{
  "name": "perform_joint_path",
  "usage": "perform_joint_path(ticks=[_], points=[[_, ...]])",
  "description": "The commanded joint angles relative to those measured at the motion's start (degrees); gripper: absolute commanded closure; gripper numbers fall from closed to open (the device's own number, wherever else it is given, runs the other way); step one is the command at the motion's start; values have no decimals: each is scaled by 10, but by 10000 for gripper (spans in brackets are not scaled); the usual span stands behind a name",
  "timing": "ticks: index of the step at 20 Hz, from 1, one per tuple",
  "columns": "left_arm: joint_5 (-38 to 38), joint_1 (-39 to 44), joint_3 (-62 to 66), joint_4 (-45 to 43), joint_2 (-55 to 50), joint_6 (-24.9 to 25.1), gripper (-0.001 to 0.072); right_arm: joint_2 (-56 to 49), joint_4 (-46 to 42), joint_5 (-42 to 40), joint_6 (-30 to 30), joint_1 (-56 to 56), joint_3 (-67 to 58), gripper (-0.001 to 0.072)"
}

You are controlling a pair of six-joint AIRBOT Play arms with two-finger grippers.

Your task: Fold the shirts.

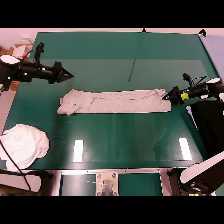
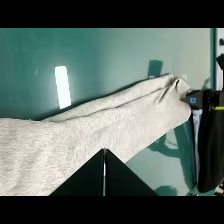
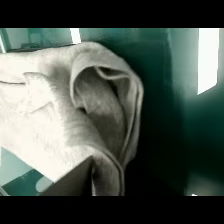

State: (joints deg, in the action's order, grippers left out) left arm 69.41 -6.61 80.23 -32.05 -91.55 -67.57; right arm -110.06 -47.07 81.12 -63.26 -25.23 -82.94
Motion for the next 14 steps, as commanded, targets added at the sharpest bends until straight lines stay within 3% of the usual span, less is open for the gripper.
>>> perform_joint_path(ticks=[1, 7, 11, 14], points=[[-36, 41, 1, -52, -1, -23, 686, -11, 6, -9, 10, 17, 0, 682], [-141, 175, 1, -135, -9, -72, 686, 72, 28, 137, -14, 15, -34, 699], [-224, 304, 18, -132, -68, -74, 686, 215, 101, 160, -49, 18, -34, 698], [-232, 379, 94, -130, -154, -90, 686, 281, 111, 160, -53, 23, -45, 698]])
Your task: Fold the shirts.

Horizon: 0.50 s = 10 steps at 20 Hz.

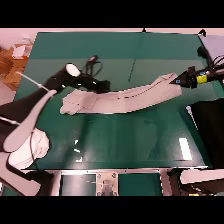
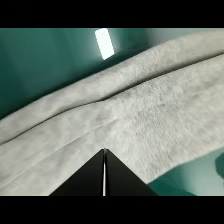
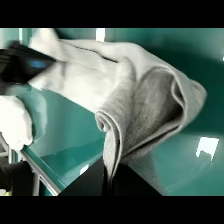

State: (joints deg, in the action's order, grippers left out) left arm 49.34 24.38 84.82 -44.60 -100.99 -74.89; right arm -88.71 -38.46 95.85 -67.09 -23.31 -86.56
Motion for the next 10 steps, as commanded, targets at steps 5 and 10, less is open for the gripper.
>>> perform_joint_path(ticks=[5, 10], points=[[-9, 131, 176, 6, -174, -68, 686, 91, 23, 13, -15, 5, -28, 698], [22, 109, 205, 25, -179, -67, 685, 91, 23, 13, -20, 6, -28, 698]])
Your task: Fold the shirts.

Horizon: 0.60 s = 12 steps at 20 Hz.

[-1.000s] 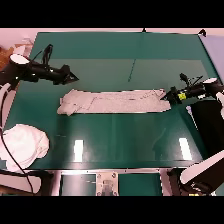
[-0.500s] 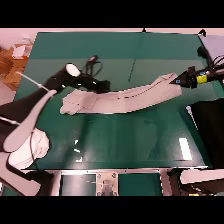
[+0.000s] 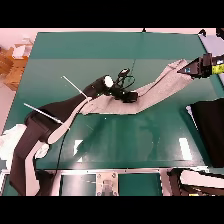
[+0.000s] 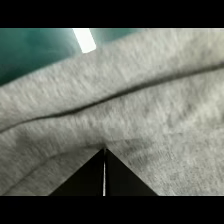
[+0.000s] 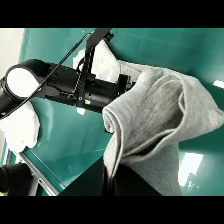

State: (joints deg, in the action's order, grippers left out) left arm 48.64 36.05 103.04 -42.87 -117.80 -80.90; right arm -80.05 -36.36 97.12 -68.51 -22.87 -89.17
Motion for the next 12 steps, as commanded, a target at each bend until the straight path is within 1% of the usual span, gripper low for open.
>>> perform_joint_path(ticks=[1, 3, 5, 6, 8, 9, 10, 12], points=[[68, -22, 29, 0, -7, -7, 685, 4, 4, 0, -18, 2, -2, 698], [188, -65, 53, -39, 5, -10, 685, 5, 11, 0, -35, 12, -2, 698], [298, -114, 76, -115, 30, -24, 686, 5, 24, -1, -57, 41, -2, 697], [341, -141, 87, -161, 49, -31, 686, 5, 26, -10, -70, 69, -2, 697], [390, -189, 91, -254, 94, -31, 686, 5, 25, -52, -92, 145, 4, 697], [404, -212, 91, -294, 116, -32, 685, 5, 23, -91, -97, 189, 12, 697], [422, -237, 91, -328, 135, -33, 685, 4, 19, -149, -105, 241, 26, 697], [449, -281, 90, -365, 160, -33, 684, -11, 12, -272, -106, 341, 57, 697]])
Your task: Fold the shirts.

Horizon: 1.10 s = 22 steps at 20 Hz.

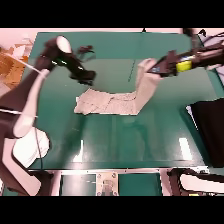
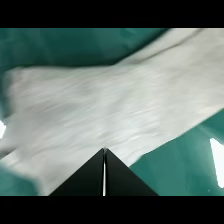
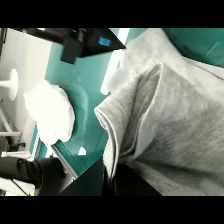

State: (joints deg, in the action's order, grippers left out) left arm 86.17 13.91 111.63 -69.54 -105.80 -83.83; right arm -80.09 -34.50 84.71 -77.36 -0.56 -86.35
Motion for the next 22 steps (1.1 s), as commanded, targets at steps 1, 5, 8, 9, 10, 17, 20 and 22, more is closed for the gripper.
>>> perform_joint_path(ticks=[1, 5, 8, 9, 10, 17, 20, 22], points=[[82, -80, 4, -104, 47, -3, 685, -27, -7, -205, -18, 166, 43, 697], [99, -138, 4, -103, 54, -2, 684, -154, 38, -487, -21, 356, 57, 697], [93, -158, 4, -104, 54, -2, 685, -263, 142, -607, 47, 453, 18, 434], [92, -161, 4, -104, 54, -2, 685, -286, 140, -598, 68, 461, -6, 124], [93, -161, 4, -103, 54, -2, 685, -291, 138, -582, 75, 455, -19, 119], [90, -161, 4, -103, 54, -1, 684, -195, -72, -262, -19, 168, -30, 120], [90, -161, 4, -103, 54, -2, 684, -173, -102, -157, -21, 38, 14, 119], [88, -161, 4, -102, 54, -2, 685, -171, -103, -142, -1, -7, 78, 119]])
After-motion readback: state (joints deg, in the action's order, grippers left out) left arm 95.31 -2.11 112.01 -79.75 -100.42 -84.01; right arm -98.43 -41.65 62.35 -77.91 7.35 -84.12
